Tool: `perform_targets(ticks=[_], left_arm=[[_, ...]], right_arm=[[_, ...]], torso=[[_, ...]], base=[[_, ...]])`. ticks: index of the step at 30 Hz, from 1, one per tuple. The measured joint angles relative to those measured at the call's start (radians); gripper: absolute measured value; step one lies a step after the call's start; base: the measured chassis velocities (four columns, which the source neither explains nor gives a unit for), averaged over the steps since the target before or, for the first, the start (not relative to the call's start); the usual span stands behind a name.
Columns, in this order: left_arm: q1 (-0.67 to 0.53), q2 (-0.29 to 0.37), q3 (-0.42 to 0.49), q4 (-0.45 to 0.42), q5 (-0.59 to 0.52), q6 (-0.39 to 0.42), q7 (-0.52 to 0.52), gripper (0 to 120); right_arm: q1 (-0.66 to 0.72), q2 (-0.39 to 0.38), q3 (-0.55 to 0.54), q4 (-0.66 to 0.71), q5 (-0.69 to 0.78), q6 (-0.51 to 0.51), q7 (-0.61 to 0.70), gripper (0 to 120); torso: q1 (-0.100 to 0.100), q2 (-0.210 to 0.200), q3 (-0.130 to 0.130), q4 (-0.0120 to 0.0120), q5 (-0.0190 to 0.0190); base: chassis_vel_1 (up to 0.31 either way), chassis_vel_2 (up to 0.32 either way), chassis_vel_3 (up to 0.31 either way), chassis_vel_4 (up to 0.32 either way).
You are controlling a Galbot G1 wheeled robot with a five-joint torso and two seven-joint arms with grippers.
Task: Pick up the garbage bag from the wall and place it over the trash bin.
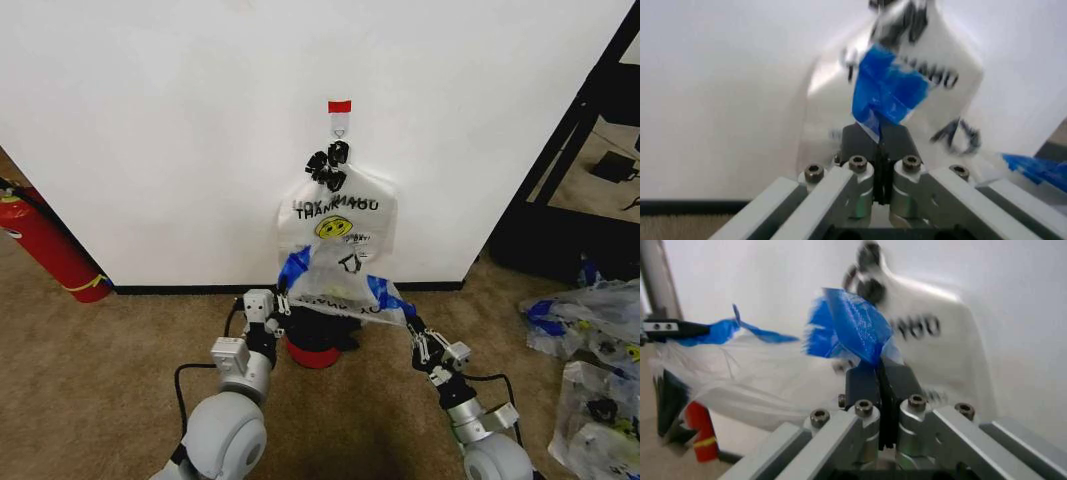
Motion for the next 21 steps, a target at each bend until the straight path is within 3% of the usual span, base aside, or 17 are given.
perform_targets(ticks=[9,21], left_arm=[[0.025,-0.005,-0.093,-0.13,-0.039,0.041,0.004,0],[0.012,-0.028,-0.099,-0.177,-0.06,0.107,0.003,0]], right_arm=[[0.025,0.021,-0.017,0.116,0.032,-0.014,-0.019,0],[0.063,-0.006,-0.014,0.156,0.134,-0.054,0.017,0]], torso=[[0.0,0.0,0.0,0.0,0.0],[0.0,0.0,0.0,-0.0003,0.0001]], base=[[0.0,0.0,0.0,0.0],[0.0,0.0,0.0,0.0]])
